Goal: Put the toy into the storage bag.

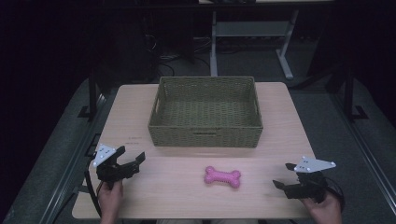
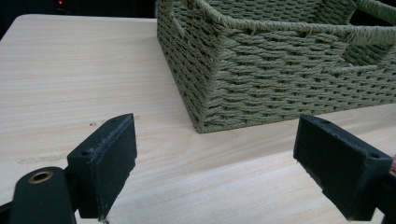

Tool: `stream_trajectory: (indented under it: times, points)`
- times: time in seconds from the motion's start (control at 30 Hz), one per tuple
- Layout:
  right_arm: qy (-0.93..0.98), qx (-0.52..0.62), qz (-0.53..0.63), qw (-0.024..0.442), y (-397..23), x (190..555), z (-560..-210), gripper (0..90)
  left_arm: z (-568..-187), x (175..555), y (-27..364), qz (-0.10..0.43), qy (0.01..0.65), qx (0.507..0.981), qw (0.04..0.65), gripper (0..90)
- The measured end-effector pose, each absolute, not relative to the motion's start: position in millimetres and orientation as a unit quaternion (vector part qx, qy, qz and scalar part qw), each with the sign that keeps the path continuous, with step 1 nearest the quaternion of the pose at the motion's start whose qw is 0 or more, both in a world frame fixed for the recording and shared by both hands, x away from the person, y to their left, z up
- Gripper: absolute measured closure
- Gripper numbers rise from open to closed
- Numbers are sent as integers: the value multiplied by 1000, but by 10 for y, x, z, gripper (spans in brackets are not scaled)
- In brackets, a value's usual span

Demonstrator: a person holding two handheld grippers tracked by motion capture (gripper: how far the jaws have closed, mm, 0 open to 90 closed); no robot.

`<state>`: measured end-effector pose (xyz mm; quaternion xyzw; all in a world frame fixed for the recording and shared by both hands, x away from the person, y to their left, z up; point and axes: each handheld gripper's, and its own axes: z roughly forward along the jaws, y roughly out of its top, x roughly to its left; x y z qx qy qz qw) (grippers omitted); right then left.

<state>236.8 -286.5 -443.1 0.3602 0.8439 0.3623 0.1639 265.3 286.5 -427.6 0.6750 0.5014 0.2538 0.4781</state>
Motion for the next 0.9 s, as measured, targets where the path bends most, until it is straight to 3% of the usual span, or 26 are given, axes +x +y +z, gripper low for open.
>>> stream_trajectory:
  times: [0.9]
  points:
    - [886,290,349,92,-2362,2503,-4221,172,-4268,2642,2889,252,498,675,483,128]
